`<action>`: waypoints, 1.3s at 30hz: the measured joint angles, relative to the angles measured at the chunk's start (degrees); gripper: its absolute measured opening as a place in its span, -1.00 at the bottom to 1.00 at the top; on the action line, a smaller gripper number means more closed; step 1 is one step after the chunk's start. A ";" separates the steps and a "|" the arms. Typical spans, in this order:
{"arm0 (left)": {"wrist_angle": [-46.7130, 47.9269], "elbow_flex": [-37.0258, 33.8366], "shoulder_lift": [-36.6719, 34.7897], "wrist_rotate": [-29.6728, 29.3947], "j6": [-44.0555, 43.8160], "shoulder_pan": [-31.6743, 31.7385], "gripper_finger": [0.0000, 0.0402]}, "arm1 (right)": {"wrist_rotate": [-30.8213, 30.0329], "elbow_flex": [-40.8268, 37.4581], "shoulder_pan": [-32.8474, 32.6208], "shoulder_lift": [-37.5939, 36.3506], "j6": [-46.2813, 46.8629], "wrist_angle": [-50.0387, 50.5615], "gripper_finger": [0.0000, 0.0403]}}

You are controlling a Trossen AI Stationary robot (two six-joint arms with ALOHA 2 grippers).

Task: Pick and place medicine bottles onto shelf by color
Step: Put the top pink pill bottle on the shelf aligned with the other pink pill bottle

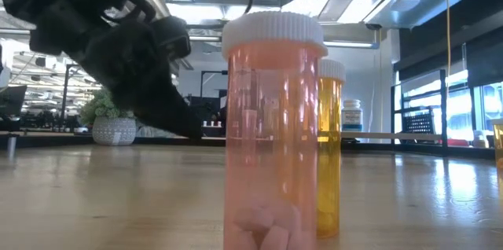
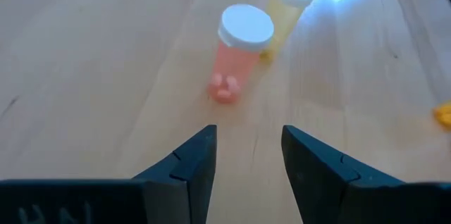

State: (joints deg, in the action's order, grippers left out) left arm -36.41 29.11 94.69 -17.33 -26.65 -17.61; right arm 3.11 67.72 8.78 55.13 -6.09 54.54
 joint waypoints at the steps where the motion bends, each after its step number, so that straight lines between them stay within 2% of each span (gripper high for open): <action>1: -1.12 0.18 1.07 -0.09 0.45 0.00 -0.23 | 0.00 0.00 0.00 -0.02 0.00 -0.02 -0.10; 8: -7.26 2.24 6.80 0.01 5.29 0.49 -0.23 | 0.00 0.00 0.00 0.00 0.02 -0.05 -0.10; 14: -8.19 4.23 10.26 0.02 8.26 2.77 -0.23 | -0.02 0.00 0.00 0.00 0.09 -0.28 -0.10; 20: -8.41 4.61 10.48 0.05 8.58 4.90 -0.23 | 0.00 0.00 0.00 0.00 1.40 -0.35 -0.10; 26: -9.57 4.61 10.48 4.40 9.16 5.66 -0.23 | 0.00 0.00 0.00 -0.02 1.29 -0.35 -0.10; 39: -10.88 4.59 10.48 4.56 9.39 6.94 -0.23 | -0.02 0.00 0.00 -0.02 1.09 -0.33 -0.10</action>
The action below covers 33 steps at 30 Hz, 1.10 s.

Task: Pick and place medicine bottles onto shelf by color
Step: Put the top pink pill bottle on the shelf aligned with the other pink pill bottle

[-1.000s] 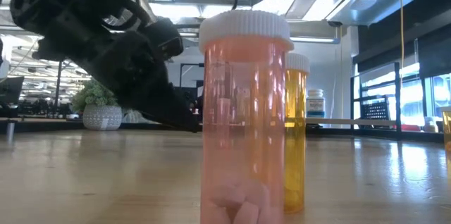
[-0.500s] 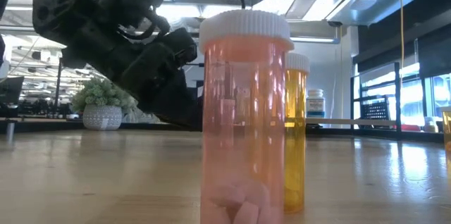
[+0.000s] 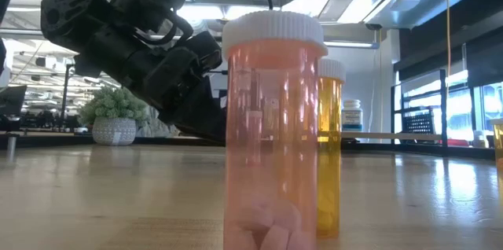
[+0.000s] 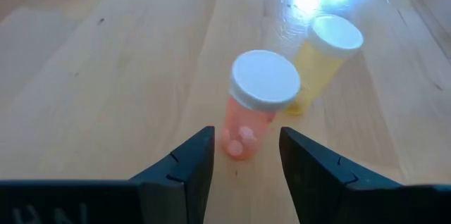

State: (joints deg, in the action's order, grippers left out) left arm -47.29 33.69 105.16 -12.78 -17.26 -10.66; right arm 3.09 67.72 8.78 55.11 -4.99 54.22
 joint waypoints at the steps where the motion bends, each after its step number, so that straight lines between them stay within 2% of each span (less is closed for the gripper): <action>1: 0.00 0.00 0.00 0.00 0.00 0.19 -0.23 | 0.00 0.00 0.00 0.01 0.00 0.00 -0.10; 33: -0.57 1.03 0.00 0.28 1.22 0.64 -0.23 | -0.06 0.00 0.00 0.02 0.00 -0.17 -0.10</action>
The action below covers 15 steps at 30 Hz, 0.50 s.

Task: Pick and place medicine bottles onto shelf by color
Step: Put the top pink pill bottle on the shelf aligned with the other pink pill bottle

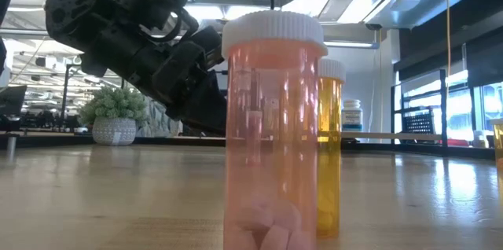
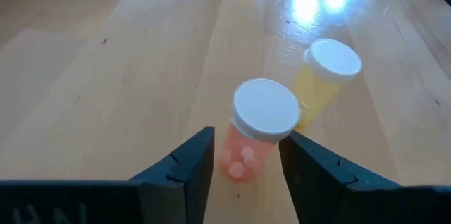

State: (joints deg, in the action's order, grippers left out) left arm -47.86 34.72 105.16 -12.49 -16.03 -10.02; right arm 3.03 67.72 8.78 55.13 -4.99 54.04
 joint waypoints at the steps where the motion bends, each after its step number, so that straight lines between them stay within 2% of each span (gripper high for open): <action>1: 0.03 0.00 0.00 -0.04 -0.15 0.00 -0.23 | 0.00 0.00 0.00 -0.02 0.00 0.00 -0.10; 15: 1.93 0.02 0.26 -0.06 -1.61 0.00 -0.23 | 0.00 0.00 -0.01 -0.02 0.00 -0.07 -0.10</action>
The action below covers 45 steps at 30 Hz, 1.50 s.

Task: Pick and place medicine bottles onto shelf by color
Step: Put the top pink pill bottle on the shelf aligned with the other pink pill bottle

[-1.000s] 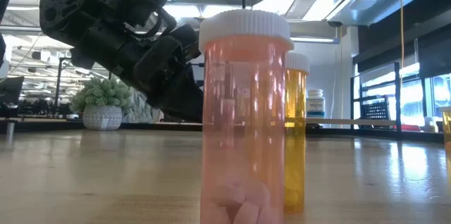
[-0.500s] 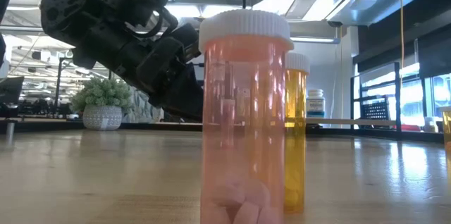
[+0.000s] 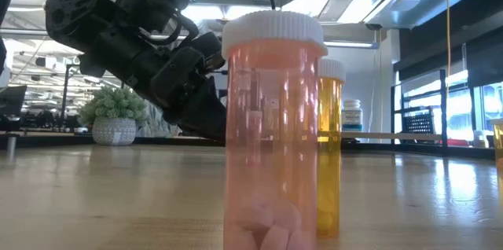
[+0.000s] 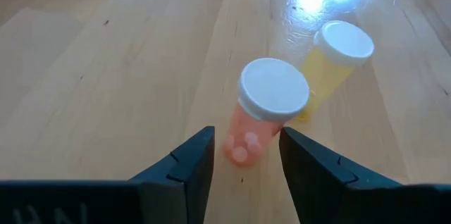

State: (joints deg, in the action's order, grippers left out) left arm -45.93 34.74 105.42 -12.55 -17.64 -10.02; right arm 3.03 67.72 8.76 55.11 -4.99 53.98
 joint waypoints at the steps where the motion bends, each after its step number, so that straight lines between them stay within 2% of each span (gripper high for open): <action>1: -0.40 0.09 0.62 0.00 -0.05 0.00 -0.23 | 0.02 0.00 -0.01 0.00 0.00 -0.02 -0.10; 20: -1.33 3.63 5.53 1.86 -0.25 0.52 -0.25 | 0.00 0.00 -0.01 0.00 0.15 -0.44 -0.10; 30: -1.42 3.63 5.53 1.56 -1.28 0.72 -0.60 | -0.50 0.00 -0.01 0.00 0.17 -0.42 -0.10; 34: -1.41 3.63 5.50 1.68 -0.50 1.15 -0.67 | -0.49 0.00 0.00 0.00 0.26 -0.39 -0.10; 40: 0.17 3.61 2.77 1.75 3.08 2.42 -0.67 | -0.46 0.00 0.00 0.00 0.34 -0.64 -0.10; 45: 6.36 3.63 -2.38 3.95 4.69 4.88 -0.67 | -0.46 0.00 -0.01 0.03 0.40 -2.34 -0.10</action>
State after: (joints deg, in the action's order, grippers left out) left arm -39.57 38.37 103.04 -8.60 -12.95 -5.14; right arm 2.57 67.72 8.75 55.14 -4.60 51.64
